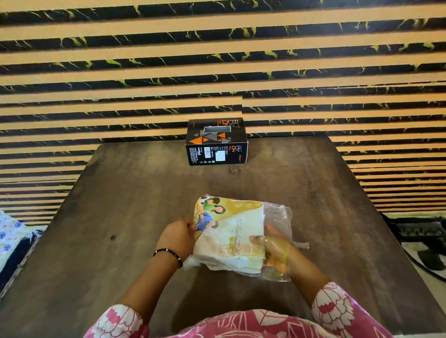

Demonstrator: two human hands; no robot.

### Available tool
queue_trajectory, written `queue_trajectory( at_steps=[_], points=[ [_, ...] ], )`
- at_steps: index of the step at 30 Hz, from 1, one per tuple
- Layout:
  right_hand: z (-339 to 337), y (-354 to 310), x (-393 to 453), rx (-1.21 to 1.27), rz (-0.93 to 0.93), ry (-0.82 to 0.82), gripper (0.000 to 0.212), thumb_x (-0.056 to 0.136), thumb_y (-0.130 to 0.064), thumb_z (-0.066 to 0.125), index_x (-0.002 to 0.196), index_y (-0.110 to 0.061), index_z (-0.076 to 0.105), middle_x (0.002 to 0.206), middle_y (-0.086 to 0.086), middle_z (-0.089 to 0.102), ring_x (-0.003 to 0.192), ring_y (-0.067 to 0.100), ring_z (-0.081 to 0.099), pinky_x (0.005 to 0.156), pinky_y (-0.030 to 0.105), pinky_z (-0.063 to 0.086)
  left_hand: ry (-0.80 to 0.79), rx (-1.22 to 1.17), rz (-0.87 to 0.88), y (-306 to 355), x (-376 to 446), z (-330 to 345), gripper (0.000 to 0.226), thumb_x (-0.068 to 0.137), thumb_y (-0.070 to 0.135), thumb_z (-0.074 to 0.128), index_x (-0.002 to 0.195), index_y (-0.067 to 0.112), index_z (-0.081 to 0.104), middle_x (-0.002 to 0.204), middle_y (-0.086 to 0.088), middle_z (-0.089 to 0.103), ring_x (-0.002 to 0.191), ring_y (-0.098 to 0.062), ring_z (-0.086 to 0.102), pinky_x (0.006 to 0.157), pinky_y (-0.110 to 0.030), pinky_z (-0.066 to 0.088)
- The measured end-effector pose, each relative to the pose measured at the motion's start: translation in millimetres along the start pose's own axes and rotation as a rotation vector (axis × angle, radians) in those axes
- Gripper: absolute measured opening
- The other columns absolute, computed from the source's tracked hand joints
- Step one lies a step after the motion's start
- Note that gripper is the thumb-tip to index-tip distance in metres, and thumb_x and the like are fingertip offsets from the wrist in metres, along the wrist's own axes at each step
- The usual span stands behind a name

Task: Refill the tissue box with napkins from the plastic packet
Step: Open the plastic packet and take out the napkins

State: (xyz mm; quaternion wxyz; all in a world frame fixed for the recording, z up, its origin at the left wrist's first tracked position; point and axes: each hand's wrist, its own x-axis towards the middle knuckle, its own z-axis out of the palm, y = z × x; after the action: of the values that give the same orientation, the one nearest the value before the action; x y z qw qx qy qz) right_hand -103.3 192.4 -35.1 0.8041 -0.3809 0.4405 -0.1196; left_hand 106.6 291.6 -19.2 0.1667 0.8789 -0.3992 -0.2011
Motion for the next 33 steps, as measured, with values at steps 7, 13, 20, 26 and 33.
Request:
queue_trajectory(
  at_steps=[7,13,20,26,33],
  points=[
    [-16.5,-24.1,-19.0,-0.748,-0.278,0.255,0.067,0.077,-0.014,0.067,0.135,-0.031,0.037,0.129,-0.003,0.053,0.117,0.025,0.054,0.097,0.052,0.047,0.022,0.078,-0.059,-15.7,-1.2,-6.9,0.014,0.088,0.014,0.044,0.081,0.005,0.053,0.101,-0.023,0.064,0.094,-0.041,0.058,0.066,-0.034,0.037],
    [-25.2,-30.6,-20.9,-0.447,-0.201,0.201,0.065,0.074,0.007,0.064,0.13,-0.021,0.046,0.122,0.009,0.062,0.102,0.031,0.064,0.088,0.052,0.053,0.162,-0.047,0.467,14.9,-12.8,12.2,0.059,0.09,0.034,0.044,0.141,0.01,0.025,0.145,-0.014,0.034,0.134,-0.029,0.033,0.112,-0.044,0.029],
    [-31.4,-39.3,-47.8,-0.443,-0.177,0.235,0.059,0.079,0.005,0.06,0.125,-0.028,0.044,0.109,0.01,0.064,0.095,0.031,0.065,0.082,0.047,0.053,-0.037,0.166,0.424,-4.7,-14.3,62.1,0.078,0.077,0.062,0.005,0.146,0.025,0.001,0.158,0.001,0.008,0.145,-0.019,0.009,0.117,-0.041,0.002],
    [-83.0,-46.2,-68.0,-0.262,-0.189,0.283,0.057,0.077,0.007,0.062,0.126,-0.02,0.048,0.111,0.015,0.067,0.097,0.037,0.066,0.091,0.059,0.048,-0.077,0.237,0.362,-13.9,-19.6,66.5,0.083,0.073,0.063,0.001,0.147,0.025,0.005,0.158,0.001,0.007,0.145,-0.019,0.003,0.116,-0.038,-0.004],
    [-129.3,-35.3,-81.5,0.253,-0.31,0.206,0.058,0.073,0.004,0.057,0.124,-0.024,0.053,0.117,0.011,0.065,0.096,0.031,0.068,0.069,0.045,0.059,-0.027,0.406,0.262,3.1,-20.8,61.3,0.085,0.073,0.064,0.0,0.145,0.024,0.018,0.156,-0.003,0.018,0.14,-0.028,0.02,0.112,-0.048,0.02]
  ],
)
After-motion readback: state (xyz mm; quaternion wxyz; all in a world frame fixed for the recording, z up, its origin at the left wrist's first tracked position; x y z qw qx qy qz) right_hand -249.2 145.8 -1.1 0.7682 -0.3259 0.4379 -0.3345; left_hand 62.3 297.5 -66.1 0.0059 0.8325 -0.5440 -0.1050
